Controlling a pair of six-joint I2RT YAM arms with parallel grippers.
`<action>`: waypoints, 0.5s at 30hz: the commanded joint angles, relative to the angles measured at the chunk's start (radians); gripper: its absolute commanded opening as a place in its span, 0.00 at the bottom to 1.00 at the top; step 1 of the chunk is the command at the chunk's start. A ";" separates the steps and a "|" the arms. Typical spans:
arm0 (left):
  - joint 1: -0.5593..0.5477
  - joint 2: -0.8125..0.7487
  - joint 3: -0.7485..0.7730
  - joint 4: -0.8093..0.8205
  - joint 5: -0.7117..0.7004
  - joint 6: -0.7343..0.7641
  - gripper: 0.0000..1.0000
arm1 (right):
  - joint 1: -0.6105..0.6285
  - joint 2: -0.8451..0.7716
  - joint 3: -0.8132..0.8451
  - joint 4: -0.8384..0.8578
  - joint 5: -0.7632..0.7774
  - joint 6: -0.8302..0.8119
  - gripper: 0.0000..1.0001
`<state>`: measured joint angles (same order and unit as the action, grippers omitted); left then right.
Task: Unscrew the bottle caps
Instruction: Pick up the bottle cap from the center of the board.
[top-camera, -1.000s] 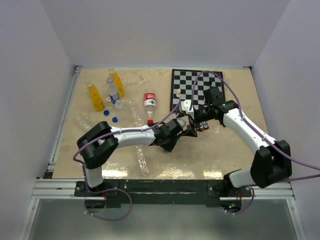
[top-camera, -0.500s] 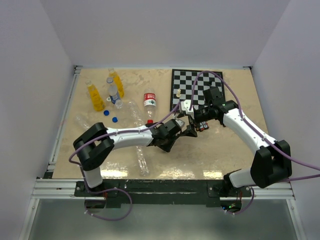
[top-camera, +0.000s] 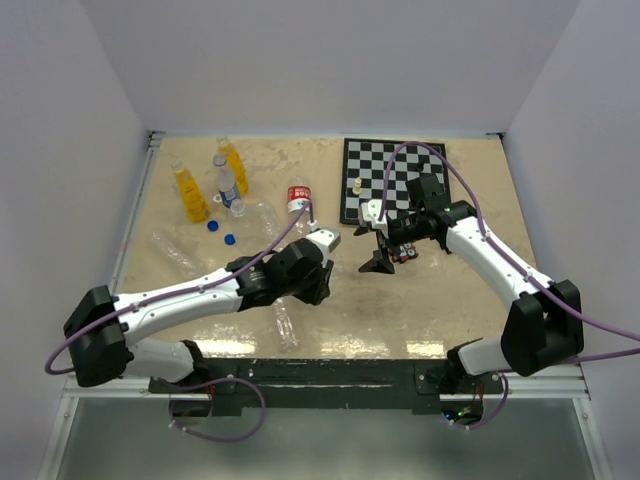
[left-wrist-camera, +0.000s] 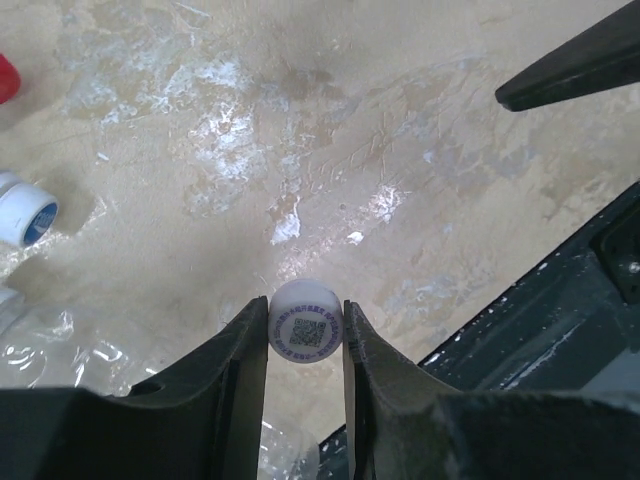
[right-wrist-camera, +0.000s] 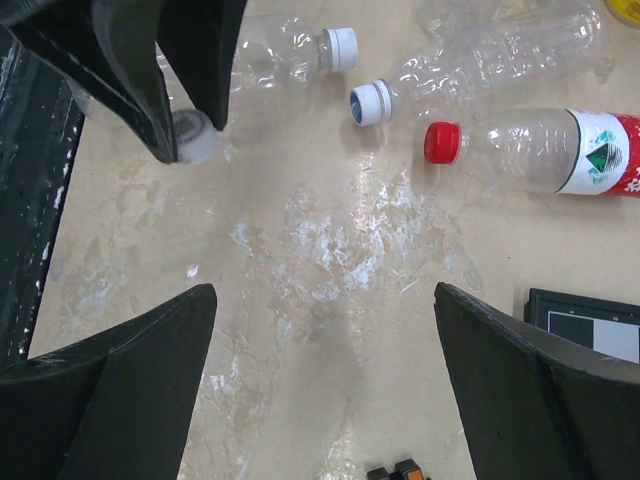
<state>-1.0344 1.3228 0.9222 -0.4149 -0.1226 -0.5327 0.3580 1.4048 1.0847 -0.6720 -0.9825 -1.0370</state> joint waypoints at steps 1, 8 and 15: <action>0.008 -0.121 -0.042 -0.030 -0.054 -0.055 0.09 | 0.001 -0.015 0.027 0.015 -0.012 -0.005 0.94; 0.037 -0.278 -0.147 -0.093 -0.130 -0.115 0.09 | 0.001 -0.015 0.026 0.014 -0.013 -0.003 0.94; 0.091 -0.384 -0.232 -0.114 -0.163 -0.145 0.08 | 0.001 -0.012 0.026 0.015 -0.015 -0.001 0.94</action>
<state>-0.9802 0.9890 0.7216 -0.5190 -0.2466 -0.6441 0.3580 1.4048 1.0847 -0.6720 -0.9829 -1.0370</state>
